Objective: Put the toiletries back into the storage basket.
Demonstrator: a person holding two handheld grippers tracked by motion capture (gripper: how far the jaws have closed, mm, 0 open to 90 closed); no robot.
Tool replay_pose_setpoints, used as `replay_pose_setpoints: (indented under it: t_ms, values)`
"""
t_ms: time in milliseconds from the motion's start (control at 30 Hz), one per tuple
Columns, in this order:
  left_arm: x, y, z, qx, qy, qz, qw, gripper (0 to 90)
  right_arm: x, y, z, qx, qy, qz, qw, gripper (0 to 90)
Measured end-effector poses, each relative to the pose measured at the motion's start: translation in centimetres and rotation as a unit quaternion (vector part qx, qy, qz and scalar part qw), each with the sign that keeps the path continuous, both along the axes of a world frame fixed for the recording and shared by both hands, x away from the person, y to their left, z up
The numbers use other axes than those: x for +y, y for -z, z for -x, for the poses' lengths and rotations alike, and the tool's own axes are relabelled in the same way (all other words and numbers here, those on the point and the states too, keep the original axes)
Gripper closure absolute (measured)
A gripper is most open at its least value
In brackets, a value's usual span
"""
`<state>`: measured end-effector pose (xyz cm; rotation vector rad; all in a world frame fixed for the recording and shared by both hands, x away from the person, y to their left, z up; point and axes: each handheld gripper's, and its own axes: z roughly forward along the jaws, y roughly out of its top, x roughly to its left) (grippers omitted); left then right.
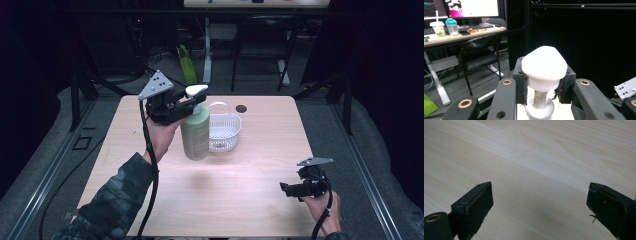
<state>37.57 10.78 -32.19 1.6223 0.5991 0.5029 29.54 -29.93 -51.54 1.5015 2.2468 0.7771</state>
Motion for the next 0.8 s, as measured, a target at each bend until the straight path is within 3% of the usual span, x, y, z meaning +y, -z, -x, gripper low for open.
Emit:
replay_pose_setpoints:
  t_ms: [800]
  values:
    - [-1.3, -2.6, -1.7, -0.013, -0.003, 0.010, 0.9999, 67.0, 0.0, 0.2, 0.0, 0.008, -0.004, 0.000, 1.0000, 6.6]
